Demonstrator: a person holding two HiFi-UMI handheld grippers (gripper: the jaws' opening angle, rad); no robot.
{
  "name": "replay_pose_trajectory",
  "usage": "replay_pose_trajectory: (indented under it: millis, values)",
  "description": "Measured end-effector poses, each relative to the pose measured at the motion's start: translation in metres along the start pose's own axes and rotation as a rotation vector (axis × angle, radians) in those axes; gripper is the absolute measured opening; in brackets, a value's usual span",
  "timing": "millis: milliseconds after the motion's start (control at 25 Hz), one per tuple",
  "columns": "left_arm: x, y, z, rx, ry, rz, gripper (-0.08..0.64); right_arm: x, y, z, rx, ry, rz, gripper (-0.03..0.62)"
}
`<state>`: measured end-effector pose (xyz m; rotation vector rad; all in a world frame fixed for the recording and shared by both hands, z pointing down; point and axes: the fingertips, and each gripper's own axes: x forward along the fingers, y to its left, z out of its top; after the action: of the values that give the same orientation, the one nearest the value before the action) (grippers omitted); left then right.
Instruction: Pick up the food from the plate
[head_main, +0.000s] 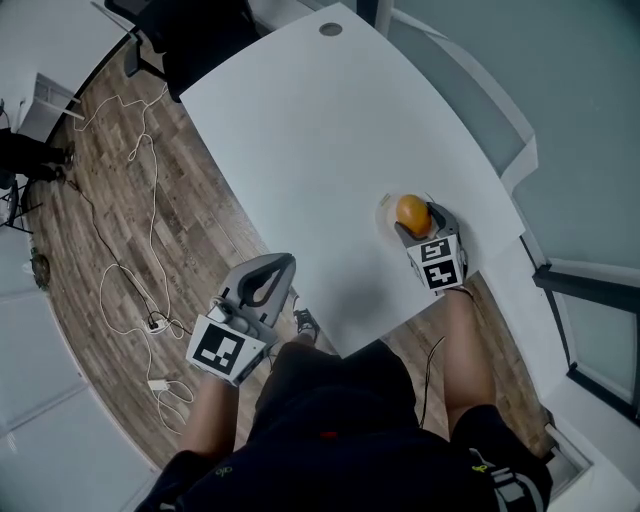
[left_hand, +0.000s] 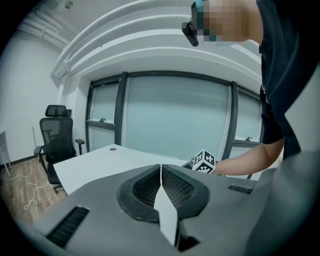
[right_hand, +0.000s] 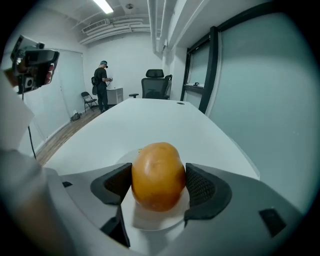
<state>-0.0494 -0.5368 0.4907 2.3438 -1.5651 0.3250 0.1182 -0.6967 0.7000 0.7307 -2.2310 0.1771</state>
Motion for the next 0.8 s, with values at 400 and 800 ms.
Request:
replay_pose_trajectory:
  millis: [400,800]
  values:
    - [-0.028,-0.01,0.022,0.06,-0.064,-0.069,0.026,-0.102,0.017,0.073,0.104,-0.266,-0.155,0.35]
    - [-0.076,-0.044,0.081,0.148,-0.216,-0.181,0.026,-0.265,0.075,0.144,0.115,-0.548,-0.288,0.35]
